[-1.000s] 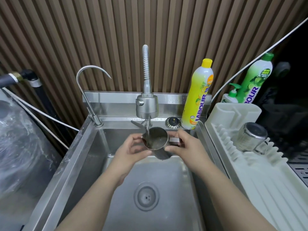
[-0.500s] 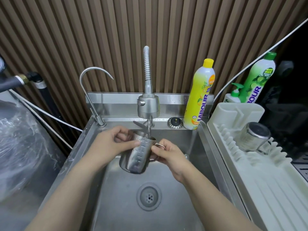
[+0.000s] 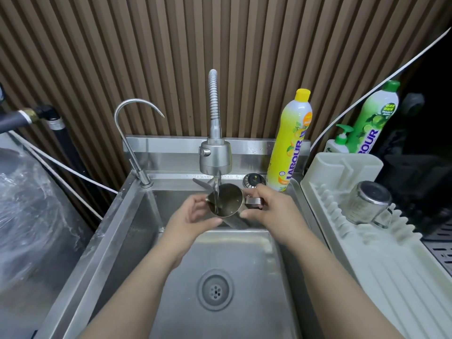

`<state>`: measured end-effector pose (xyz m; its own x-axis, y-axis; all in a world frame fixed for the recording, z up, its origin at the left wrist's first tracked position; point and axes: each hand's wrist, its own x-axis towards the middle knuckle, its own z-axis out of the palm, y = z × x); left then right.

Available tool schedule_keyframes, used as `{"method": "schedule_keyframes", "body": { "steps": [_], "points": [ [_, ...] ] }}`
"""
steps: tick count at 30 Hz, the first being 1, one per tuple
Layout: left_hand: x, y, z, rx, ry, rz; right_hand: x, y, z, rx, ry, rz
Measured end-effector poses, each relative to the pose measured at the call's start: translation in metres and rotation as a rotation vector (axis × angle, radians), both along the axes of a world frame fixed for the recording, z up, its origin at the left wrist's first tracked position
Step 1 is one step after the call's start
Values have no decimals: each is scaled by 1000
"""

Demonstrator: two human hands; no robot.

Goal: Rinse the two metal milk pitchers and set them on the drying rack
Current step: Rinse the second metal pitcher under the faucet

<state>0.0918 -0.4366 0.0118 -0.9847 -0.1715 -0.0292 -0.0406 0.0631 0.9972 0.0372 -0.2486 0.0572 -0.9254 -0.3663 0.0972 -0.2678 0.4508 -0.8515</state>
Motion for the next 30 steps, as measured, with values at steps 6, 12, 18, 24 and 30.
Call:
{"method": "schedule_keyframes", "body": {
  "steps": [6, 12, 18, 24, 30],
  "points": [
    [-4, -33, 38, -443, 115, -23, 11, -36, -54, -553, -186, -67],
    [7, -41, 64, -692, 119, -20, 17, -53, -67, -708, -380, 113],
    [17, -33, 39, -343, -94, 95, -1, -25, -45, -532, -452, 208],
    [21, -7, 10, -10, -165, 3, -14, 0, 2, 18, -187, 164],
    [-1, 2, 12, -6, 18, 20, -2, 2, 11, 105, 170, 31]
  ]
}}
